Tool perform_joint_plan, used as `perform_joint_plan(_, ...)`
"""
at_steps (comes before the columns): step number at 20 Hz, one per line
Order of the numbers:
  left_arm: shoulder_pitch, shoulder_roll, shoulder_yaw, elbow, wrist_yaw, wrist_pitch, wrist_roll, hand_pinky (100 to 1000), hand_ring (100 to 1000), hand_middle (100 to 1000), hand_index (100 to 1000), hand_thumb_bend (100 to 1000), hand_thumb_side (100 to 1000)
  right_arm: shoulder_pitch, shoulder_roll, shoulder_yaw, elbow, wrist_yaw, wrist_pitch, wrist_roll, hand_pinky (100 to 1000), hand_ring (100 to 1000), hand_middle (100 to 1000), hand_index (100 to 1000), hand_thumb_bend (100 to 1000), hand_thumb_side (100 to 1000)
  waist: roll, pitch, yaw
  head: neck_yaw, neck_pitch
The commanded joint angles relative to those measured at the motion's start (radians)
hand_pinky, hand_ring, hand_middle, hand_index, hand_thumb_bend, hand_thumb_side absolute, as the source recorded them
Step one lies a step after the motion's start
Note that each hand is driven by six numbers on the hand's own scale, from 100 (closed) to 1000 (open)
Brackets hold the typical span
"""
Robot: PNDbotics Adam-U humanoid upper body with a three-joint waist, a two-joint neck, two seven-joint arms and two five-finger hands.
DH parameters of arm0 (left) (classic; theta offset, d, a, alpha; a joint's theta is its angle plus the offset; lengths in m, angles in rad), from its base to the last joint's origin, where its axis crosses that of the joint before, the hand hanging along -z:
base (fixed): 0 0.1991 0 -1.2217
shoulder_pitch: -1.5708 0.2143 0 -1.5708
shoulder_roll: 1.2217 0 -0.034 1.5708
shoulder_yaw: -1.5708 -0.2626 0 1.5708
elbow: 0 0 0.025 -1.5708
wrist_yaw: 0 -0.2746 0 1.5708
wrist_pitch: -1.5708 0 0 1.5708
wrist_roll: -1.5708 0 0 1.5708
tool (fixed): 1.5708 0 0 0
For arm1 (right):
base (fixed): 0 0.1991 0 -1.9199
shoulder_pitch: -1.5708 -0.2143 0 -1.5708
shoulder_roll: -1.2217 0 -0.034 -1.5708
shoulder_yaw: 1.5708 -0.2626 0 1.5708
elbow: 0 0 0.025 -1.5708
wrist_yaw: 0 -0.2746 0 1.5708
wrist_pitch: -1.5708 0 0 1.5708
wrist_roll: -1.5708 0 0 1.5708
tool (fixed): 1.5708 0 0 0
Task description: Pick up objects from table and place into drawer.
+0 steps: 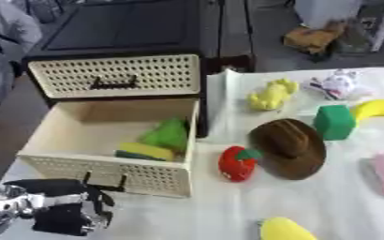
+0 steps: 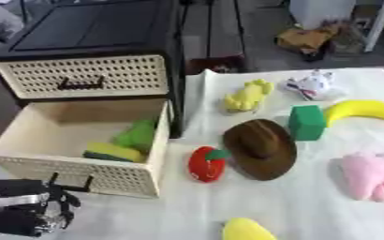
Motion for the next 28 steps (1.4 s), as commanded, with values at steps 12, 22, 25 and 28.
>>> perform_joint_plan(12,-0.044,-0.024,0.083,-0.047,0.066,0.023,0.027,336,502,769,989,100,1000,0.005,0.009,-0.001,-0.015,-0.004,0.012,-0.007,736,935,597,799,178,1000,-0.005,-0.015,0.006,0.008,-0.020)
perform_joint_plan(22,-0.067,-0.041,0.081,-0.020,0.073,0.038,0.029,337,501,765,991,100,1000,-0.010,0.007,-0.002,-0.015,-0.024,0.022,0.002,735,937,596,795,179,1000,-0.004,-0.014,0.008,0.009,-0.025)
perform_joint_plan(25,-0.071,-0.046,0.082,0.009,0.061,0.038,0.033,340,503,767,992,100,1000,-0.012,0.006,-0.005,-0.015,-0.030,0.018,0.007,735,937,597,795,178,1000,-0.004,-0.014,0.006,0.011,-0.027)
perform_joint_plan(28,-0.077,-0.056,0.087,0.040,0.053,0.036,0.046,338,502,768,994,100,1000,-0.009,0.010,-0.008,-0.015,-0.033,0.019,0.008,735,938,596,794,180,1000,-0.005,-0.014,0.003,0.012,-0.030)
